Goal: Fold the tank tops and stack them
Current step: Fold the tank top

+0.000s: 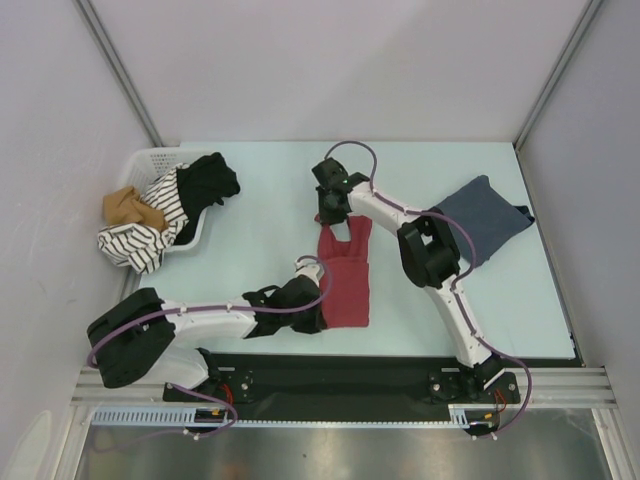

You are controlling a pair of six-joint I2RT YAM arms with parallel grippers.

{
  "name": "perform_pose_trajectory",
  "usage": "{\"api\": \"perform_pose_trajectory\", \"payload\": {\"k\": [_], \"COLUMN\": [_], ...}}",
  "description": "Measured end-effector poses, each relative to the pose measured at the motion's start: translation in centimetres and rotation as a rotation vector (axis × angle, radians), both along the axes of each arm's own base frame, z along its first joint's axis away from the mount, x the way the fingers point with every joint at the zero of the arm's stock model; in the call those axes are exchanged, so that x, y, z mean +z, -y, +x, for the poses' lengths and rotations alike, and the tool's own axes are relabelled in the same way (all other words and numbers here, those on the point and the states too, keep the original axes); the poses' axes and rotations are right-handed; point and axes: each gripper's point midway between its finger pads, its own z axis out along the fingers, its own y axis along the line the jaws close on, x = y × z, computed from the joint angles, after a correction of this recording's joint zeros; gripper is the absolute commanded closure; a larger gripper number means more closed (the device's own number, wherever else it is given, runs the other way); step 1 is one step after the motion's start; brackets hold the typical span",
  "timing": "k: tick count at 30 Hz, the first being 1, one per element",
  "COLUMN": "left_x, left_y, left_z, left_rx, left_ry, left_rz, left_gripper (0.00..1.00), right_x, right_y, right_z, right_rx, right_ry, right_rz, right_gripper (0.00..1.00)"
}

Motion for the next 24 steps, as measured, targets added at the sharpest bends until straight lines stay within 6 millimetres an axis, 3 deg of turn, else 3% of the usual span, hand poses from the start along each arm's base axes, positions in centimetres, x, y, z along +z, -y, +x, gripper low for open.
{"api": "perform_pose_trajectory", "payload": {"k": [2,5,8,11,15,20,24], "left_x": [0.0,0.0,0.0,0.0,0.0,0.0,0.0], "left_y": [0.1,0.2,0.0,-0.1,-0.3,-0.5,-0.8], "left_z": [0.2,0.5,0.6,0.8,1.0,1.1,1.1], "left_rx": [0.002,0.009,0.014,0.022,0.031,0.035,0.041], "left_ry": [0.0,-0.005,-0.013,-0.016,-0.018,-0.019,-0.019], "left_rz": [-0.008,-0.017,-0.021,-0.02,-0.019,-0.013,-0.005], "left_gripper": [1.0,0.99,0.94,0.89,0.88,0.88,0.87], "right_x": [0.0,0.2,0.6,0.6,1.4,5.1,10.6], "right_y": [0.1,0.2,0.6,1.0,1.6,2.1,3.6], "right_z": [0.8,1.8,2.8,3.3,3.1,1.1,-1.9], "right_rx": [-0.006,-0.014,-0.025,-0.029,-0.022,0.031,0.052], "right_ry": [-0.005,-0.005,0.006,0.013,0.019,0.055,0.144], "right_rz": [0.009,0.026,0.04,0.046,0.054,0.071,0.104], "right_gripper": [0.7,0.46,0.32,0.27,0.28,0.24,0.21]}}
